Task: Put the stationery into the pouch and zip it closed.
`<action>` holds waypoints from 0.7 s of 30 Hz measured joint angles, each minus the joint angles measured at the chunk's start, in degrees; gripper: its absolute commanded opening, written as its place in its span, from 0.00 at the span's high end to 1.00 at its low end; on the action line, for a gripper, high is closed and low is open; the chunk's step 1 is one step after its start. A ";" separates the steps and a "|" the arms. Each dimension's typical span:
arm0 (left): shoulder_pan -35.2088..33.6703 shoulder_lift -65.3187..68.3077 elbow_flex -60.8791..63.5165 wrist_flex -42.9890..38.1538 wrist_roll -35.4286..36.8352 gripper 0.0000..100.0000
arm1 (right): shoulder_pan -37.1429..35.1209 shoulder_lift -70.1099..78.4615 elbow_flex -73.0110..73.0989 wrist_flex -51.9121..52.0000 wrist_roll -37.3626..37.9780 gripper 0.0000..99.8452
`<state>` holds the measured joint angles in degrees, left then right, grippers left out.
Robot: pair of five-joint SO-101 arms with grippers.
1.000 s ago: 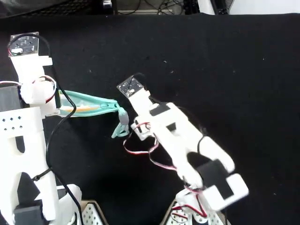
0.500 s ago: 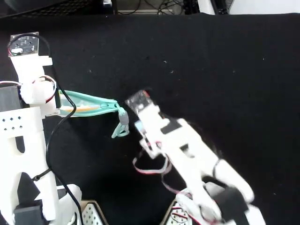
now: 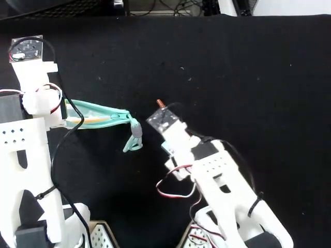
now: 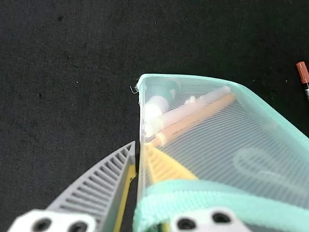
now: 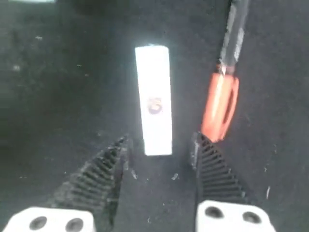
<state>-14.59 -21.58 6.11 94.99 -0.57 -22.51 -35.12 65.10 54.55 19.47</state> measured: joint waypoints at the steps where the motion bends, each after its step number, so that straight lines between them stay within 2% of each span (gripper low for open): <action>1: 0.00 0.00 0.00 0.00 0.00 0.97 | -0.70 0.00 -0.26 -0.53 0.00 0.80; 8: 0.00 0.00 0.09 0.00 0.00 0.97 | -2.20 0.00 -1.41 -6.77 0.00 0.80; 16: 0.00 0.00 0.09 0.00 0.00 0.97 | -2.20 0.53 -1.41 -8.97 -0.09 0.80; 21: 0.00 0.00 0.09 0.00 0.00 0.97 | -3.52 8.09 -3.52 -10.73 -0.09 0.80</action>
<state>-14.59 -21.58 6.20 94.99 -0.57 -26.02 -27.03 61.58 43.82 19.38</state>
